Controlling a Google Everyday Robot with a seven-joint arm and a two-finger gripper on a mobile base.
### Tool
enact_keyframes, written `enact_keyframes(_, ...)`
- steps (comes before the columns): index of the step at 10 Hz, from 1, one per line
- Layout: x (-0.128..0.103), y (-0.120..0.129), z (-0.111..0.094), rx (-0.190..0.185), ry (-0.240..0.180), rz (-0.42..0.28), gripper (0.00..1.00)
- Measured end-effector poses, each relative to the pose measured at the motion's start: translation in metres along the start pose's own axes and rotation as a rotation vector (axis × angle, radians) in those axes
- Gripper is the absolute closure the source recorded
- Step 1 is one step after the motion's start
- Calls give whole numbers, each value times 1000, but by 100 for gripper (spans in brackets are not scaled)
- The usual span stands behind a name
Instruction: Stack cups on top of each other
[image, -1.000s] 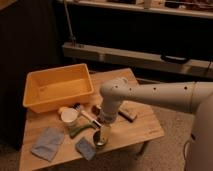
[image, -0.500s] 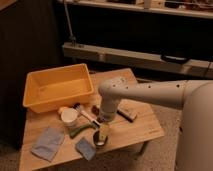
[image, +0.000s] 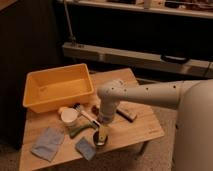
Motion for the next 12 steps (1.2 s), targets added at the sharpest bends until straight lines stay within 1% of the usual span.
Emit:
enact_keyframes(4,0,1,14,-1,-6,-9,20)
enact_keyframes(5,0,1,18,1,-9,-15,22)
enact_keyframes(6,-1,2,20,3,-11,-18,29)
enact_keyframes(7,0,3,23,6,-10,-20,41)
enact_keyframes(9,-1,4,27,10,-3,-29,59)
enact_keyframes(10,-2,5,27,14,1,-38,71)
enact_keyframes(11,-2,6,26,15,1,-45,80)
enact_keyframes(12,-4,7,23,11,-10,-51,83)
